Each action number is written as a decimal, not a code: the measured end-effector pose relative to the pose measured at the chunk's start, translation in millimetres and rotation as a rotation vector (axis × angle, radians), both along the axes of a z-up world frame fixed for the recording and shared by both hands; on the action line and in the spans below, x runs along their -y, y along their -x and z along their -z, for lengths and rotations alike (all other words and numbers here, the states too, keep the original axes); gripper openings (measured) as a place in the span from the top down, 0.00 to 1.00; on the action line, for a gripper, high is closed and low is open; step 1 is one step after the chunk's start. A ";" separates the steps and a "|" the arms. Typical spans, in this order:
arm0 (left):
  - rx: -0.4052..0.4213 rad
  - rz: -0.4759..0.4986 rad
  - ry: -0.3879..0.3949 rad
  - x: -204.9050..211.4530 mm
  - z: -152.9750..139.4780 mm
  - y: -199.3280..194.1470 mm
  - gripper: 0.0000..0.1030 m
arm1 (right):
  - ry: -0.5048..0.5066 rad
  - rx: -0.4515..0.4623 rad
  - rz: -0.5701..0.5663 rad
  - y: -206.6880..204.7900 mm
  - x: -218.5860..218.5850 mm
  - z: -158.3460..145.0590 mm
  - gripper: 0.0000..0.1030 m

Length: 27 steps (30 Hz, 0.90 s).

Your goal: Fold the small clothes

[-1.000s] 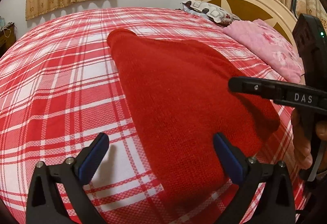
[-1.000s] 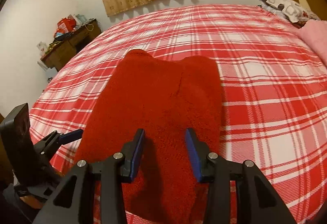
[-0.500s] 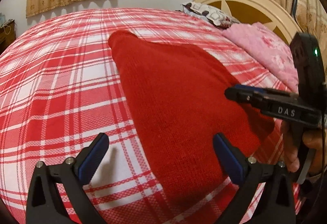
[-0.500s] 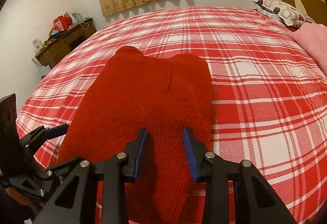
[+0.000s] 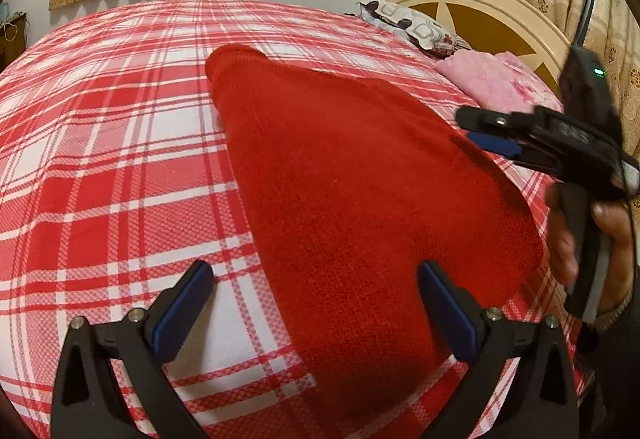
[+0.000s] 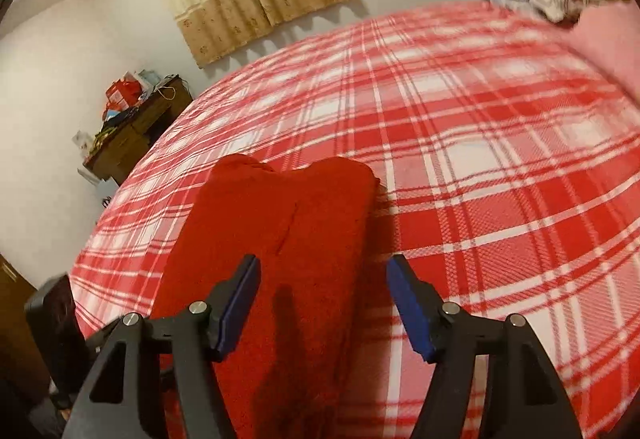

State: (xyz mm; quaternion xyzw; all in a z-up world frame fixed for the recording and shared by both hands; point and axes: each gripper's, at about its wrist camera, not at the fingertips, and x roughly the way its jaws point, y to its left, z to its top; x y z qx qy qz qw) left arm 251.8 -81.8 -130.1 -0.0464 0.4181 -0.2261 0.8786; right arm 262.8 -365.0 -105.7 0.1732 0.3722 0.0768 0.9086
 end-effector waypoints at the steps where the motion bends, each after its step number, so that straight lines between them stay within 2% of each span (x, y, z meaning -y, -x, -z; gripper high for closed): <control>1: -0.002 0.001 0.000 0.6 0.3 -0.1 0.00 | -0.010 -0.019 -0.009 -5.9 1.3 3.7 0.35; 3: -0.007 0.004 0.000 0.8 0.9 -0.3 0.00 | -0.016 -0.035 -0.008 -13.7 3.1 11.1 0.35; 12: -0.017 0.022 0.011 2.3 2.9 -1.9 0.00 | -0.195 -0.096 -0.013 -48.5 20.4 42.3 0.36; 14: -0.019 0.031 0.016 2.2 3.1 -2.3 0.02 | -0.186 -0.088 -0.021 -51.3 17.4 42.9 0.37; 15: -0.020 0.040 0.021 2.7 2.9 -2.2 0.03 | -0.176 -0.088 -0.028 -52.1 14.9 42.6 0.43; 18: -0.022 0.076 0.048 6.3 1.3 -1.4 0.17 | -0.170 -0.102 -0.049 -55.1 10.1 43.5 0.57; 19: -0.025 0.087 0.061 6.1 1.2 -0.9 0.25 | -0.174 -0.105 -0.059 -56.2 8.5 43.4 0.63; 21: -0.030 0.083 0.076 6.1 1.1 0.0 0.27 | -0.186 -0.107 -0.068 -56.0 7.6 43.9 0.67; 23: -0.036 0.086 0.094 5.0 0.2 0.6 0.37 | -0.181 -0.102 -0.072 -54.8 4.6 42.4 0.71; 27: -0.012 0.079 0.079 4.5 -5.6 7.2 0.50 | -0.160 -0.079 -0.069 -49.3 -1.9 35.6 0.73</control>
